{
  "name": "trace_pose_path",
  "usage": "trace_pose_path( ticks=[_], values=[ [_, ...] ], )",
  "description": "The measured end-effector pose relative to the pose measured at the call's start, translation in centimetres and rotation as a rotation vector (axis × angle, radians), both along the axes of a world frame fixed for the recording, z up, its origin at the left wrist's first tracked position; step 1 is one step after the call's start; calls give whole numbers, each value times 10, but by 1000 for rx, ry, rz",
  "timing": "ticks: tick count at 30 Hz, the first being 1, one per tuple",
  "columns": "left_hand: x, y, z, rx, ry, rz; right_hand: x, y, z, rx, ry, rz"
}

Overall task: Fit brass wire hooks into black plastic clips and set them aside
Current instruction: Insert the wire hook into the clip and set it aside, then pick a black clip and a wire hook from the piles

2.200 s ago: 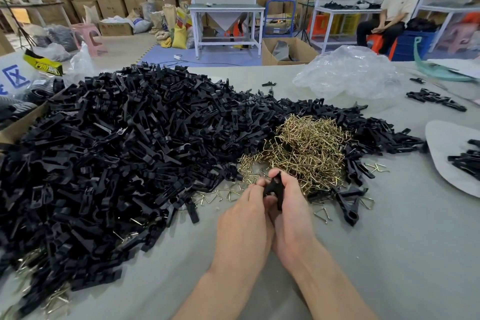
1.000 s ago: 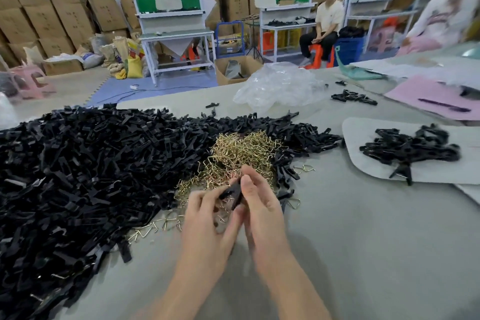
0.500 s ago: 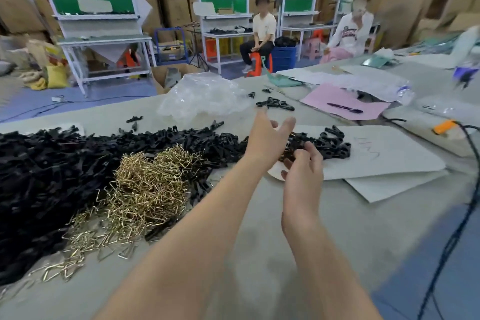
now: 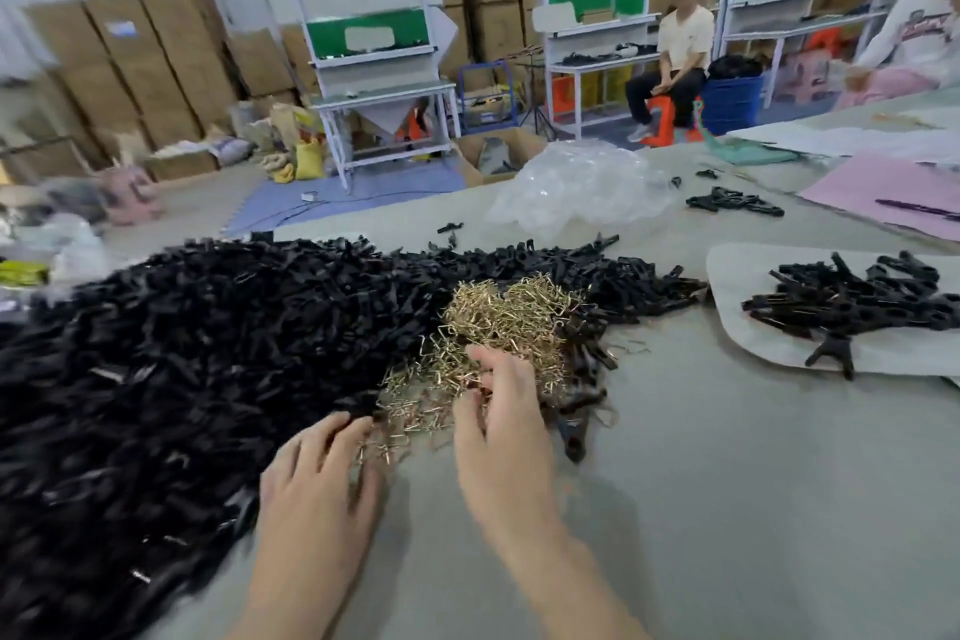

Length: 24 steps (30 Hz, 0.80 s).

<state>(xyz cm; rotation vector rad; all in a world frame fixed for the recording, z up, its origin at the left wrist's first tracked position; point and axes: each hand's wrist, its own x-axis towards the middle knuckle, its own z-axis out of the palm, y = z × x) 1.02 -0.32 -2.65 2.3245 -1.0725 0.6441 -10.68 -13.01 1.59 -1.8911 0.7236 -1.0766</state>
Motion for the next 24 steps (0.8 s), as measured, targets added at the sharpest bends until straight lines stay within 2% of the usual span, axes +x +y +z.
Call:
trace_pose_path(
  ticks=[3,7,10,15,18,24],
  values=[
    [11,11,1,43,52,135,27,17,-5,-113,74,35],
    [22,-3,4,145,179,180,40,20,-21,-149,137,60],
    [35,-10,5,173,167,191,42,14,-27,-30,101,61],
    [50,-11,-1,101,87,92,40,5,-27,165,-18,103],
    [49,-11,-1,72,111,63,40,2,-26,266,-79,155],
    [48,-12,1,-52,189,8,42,4,-28,318,-68,293]
  ],
)
